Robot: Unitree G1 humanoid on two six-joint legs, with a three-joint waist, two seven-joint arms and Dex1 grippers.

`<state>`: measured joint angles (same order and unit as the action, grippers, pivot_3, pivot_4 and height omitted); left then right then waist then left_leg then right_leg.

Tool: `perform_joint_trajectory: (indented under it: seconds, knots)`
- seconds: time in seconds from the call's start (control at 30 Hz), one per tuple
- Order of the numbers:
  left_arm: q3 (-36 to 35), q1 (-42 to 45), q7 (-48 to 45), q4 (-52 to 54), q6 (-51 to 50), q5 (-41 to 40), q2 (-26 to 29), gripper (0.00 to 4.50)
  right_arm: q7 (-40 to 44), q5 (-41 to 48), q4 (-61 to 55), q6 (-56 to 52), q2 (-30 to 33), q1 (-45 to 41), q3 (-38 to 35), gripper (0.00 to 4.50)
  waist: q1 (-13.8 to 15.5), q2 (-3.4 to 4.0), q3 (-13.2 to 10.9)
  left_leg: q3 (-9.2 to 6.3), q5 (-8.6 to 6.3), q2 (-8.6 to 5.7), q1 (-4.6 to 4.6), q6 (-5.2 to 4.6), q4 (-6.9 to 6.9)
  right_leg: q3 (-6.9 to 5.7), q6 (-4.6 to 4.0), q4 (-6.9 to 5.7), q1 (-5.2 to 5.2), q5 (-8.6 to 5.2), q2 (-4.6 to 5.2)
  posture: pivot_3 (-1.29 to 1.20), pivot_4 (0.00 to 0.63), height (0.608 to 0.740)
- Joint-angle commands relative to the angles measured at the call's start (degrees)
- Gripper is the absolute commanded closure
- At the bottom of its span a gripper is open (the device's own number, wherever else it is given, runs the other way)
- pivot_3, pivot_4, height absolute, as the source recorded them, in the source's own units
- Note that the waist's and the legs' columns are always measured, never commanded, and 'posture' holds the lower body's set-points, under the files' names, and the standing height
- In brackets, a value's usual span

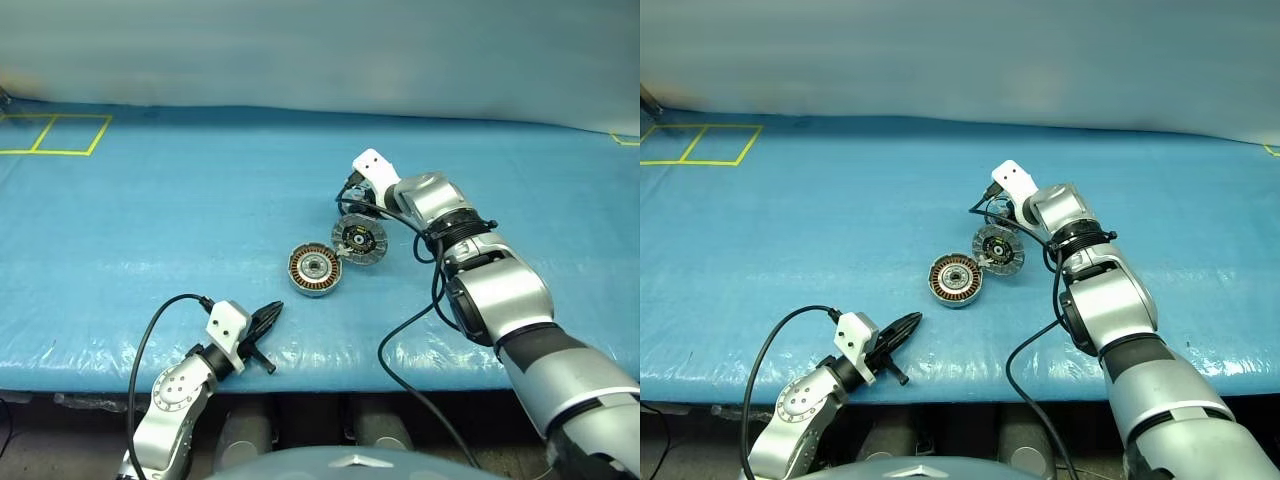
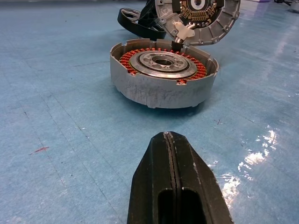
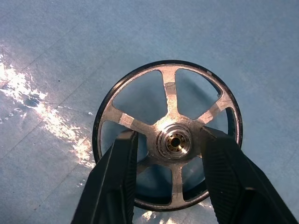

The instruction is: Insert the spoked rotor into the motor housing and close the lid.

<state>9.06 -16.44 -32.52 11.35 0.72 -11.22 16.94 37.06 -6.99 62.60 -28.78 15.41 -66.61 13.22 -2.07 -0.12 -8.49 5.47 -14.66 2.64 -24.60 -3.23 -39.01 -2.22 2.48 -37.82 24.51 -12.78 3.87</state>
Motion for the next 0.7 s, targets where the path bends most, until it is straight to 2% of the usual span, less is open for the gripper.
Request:
perform_joint_trajectory:
  seconds: [0.03, 0.17, 0.33, 0.43, 0.5, 0.7]
  knots:
    - [-0.07, 0.18, -0.07, 1.63, 1.09, -0.22, -0.10, 4.50, -0.50, 0.02, -0.74, 1.11, -0.13, -0.91, -1.24, 3.11, -0.10, 0.01, 0.00, 0.00, 0.00, 0.00, 0.01, 0.00, -0.01, 0.01, 0.01, 0.00, 0.00, 0.00, 0.00, 0.00, 0.150, 0.740]
    - [0.06, 0.65, -0.23, 1.47, 0.96, -0.18, -0.05, 4.50, -4.94, 0.75, -1.78, 3.46, 0.98, -2.07, -3.89, 3.21, -0.06, 0.02, -0.01, 0.00, 0.03, 0.00, 0.01, 0.04, -0.01, 0.01, -0.02, -0.05, 0.03, 0.03, 0.00, 0.00, 0.150, 0.740]
    - [0.36, 1.11, -0.45, 1.42, 0.41, -0.27, 0.00, 4.50, -7.77, -2.69, -10.98, 3.90, 5.65, -0.06, -2.32, 3.21, 0.21, 0.11, -0.07, 0.00, 0.03, -0.02, -0.10, 0.03, -0.01, 0.01, 0.00, 0.00, 0.08, 0.04, 0.02, 0.00, 0.150, 0.740]
    - [0.64, 1.27, -0.57, 1.51, 0.01, -0.43, 0.01, 4.50, -6.78, -4.53, -23.84, 0.21, 10.07, 4.82, -1.72, 3.21, 0.47, 0.11, -0.07, 0.00, 0.00, -0.02, -0.10, 0.00, 0.00, 0.01, 0.01, 0.03, 0.06, 0.04, 0.02, 0.00, 0.150, 0.740]
    - [0.92, 1.43, -0.79, 1.53, -0.18, -0.54, 0.10, 4.50, -4.99, -6.42, -37.15, -4.28, 14.54, 10.07, -1.33, 3.21, 0.79, 0.11, -0.06, -0.02, 0.00, -0.02, -0.10, -0.01, 0.01, -0.01, 0.01, 0.03, 0.06, 0.04, 0.02, 0.00, 0.150, 0.740]
    - [1.59, 1.70, -1.21, 1.61, 0.10, -0.11, 0.23, 4.50, 7.20, -9.63, -74.36, -18.43, 31.39, 26.74, 0.27, 3.21, 1.48, 0.24, -0.11, -0.04, -0.03, -0.03, -0.15, -0.03, 0.01, -0.03, 0.03, 0.06, 0.10, 0.02, 0.05, 0.00, 0.150, 0.740]
